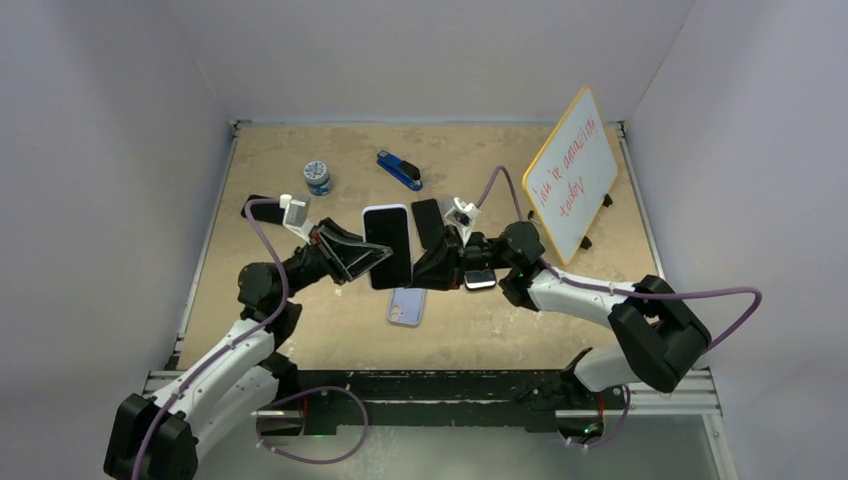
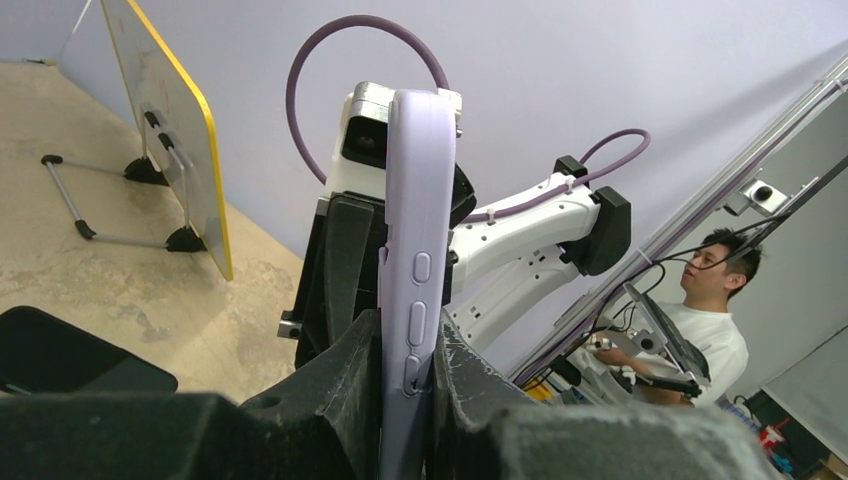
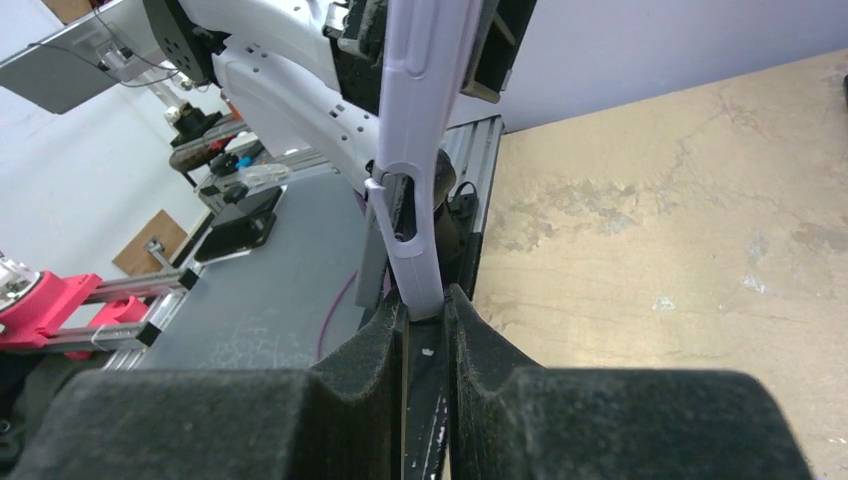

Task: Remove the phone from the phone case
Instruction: Remove the phone case from the phone.

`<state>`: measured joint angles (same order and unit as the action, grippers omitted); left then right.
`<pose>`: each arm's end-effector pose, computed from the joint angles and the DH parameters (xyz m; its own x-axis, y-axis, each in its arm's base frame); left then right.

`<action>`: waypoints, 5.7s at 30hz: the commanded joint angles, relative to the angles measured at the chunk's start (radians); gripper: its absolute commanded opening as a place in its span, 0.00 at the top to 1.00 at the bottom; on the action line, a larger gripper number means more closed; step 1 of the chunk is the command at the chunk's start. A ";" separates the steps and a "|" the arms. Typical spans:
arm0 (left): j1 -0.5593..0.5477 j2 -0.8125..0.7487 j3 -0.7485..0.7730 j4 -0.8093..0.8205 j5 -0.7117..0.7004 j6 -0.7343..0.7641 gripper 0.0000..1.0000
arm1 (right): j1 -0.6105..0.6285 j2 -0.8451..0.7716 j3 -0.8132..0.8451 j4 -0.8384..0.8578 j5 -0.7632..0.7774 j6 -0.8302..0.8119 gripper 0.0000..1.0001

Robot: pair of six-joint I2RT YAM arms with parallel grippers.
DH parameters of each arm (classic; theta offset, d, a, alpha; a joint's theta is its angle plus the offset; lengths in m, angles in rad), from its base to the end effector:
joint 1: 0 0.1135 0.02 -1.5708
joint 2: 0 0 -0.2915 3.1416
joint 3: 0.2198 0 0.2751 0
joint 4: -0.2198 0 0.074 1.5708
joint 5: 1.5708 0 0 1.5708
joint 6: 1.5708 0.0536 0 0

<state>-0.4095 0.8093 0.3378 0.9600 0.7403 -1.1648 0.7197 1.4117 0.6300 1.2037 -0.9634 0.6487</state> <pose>0.1558 -0.1071 0.3093 -0.6020 -0.4781 -0.6396 0.7274 0.0021 -0.6862 0.1981 0.2322 0.2976 -0.3222 0.1761 -0.9302 -0.9348 -0.2146 0.2831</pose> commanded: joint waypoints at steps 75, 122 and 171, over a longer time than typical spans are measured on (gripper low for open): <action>-0.224 0.200 0.141 -1.135 -0.858 0.501 0.16 | -0.037 0.501 0.090 0.091 0.494 0.257 1.00; -0.503 0.616 0.342 -0.933 -1.479 0.883 0.44 | -0.034 0.459 0.145 -0.160 0.452 0.324 1.00; -0.506 0.495 0.422 -1.147 -1.542 0.821 1.00 | -0.017 0.457 0.118 -0.168 0.498 0.363 1.00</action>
<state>-0.9146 1.3872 0.6884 -0.0719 -0.8589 -0.2604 0.7059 1.9034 0.7288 1.0515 -0.5190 1.0561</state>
